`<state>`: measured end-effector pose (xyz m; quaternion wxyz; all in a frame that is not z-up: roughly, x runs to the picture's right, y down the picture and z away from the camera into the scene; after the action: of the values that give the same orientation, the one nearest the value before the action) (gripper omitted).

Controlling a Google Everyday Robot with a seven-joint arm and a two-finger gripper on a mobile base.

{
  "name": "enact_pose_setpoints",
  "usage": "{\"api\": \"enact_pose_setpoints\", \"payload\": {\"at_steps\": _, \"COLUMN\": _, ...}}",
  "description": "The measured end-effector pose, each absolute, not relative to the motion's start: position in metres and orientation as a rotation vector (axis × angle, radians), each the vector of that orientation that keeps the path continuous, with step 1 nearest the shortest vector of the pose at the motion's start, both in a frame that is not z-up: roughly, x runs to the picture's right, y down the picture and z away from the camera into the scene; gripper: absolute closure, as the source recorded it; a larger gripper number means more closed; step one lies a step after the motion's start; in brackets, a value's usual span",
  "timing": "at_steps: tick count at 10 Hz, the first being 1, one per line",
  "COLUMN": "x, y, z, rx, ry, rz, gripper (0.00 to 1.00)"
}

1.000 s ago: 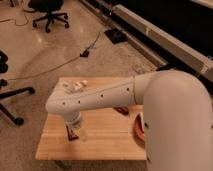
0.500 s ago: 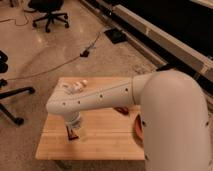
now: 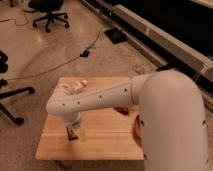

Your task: Push the eraser across the table

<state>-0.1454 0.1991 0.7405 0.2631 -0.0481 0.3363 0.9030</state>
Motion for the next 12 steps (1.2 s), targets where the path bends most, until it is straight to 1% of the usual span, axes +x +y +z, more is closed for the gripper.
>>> {"api": "enact_pose_setpoints", "payload": {"at_steps": 11, "x": -0.154, "y": 0.204, "z": 0.749, "rx": -0.149, "ry": 0.901, "rz": 2.426, "gripper": 0.20}}
{"api": "enact_pose_setpoints", "payload": {"at_steps": 12, "x": -0.157, "y": 0.206, "z": 0.751, "rx": -0.194, "ry": 0.888, "rz": 2.414, "gripper": 0.20}}
